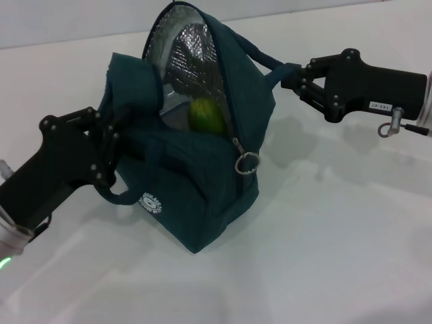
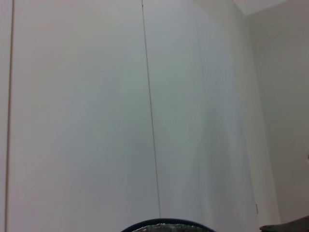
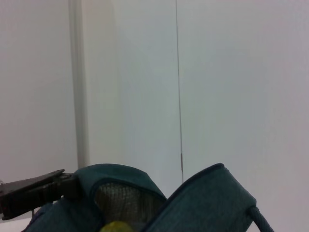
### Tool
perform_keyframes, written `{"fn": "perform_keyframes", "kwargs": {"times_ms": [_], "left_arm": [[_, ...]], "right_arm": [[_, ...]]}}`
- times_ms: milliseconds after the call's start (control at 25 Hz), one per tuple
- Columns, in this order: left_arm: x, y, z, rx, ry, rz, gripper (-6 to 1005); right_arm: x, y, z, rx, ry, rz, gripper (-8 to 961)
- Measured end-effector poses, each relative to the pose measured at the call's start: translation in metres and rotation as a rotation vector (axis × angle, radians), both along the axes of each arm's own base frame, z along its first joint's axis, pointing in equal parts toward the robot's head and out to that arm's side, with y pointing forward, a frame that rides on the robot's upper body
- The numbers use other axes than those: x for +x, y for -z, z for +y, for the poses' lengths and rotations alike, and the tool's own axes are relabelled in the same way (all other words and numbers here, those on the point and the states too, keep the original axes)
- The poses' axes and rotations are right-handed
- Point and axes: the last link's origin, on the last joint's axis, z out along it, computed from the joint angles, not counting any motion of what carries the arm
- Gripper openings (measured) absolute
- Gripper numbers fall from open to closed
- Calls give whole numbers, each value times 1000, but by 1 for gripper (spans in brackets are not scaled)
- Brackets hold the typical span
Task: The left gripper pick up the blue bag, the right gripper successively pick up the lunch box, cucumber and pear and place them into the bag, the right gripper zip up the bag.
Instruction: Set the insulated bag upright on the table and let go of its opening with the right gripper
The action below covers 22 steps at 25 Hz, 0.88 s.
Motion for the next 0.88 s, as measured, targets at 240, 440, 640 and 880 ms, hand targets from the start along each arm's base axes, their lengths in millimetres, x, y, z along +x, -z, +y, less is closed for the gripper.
{"fn": "perform_keyframes", "kwargs": {"times_ms": [240,440,640,880], "left_arm": [[4,6,-1,12,24,7,47],[5,5,0,17,27,6,53],[5,4,1,22,26,4,63],[5,3,4,32,16,-1,76]], "right_arm": [[-3,-4,-1,2,-27,-7,107],[-1,-8,1,6,-11,-9,150],[3,-14,3,31,10,-4,252],[9,-27,-4,33,6,17,424]]}}
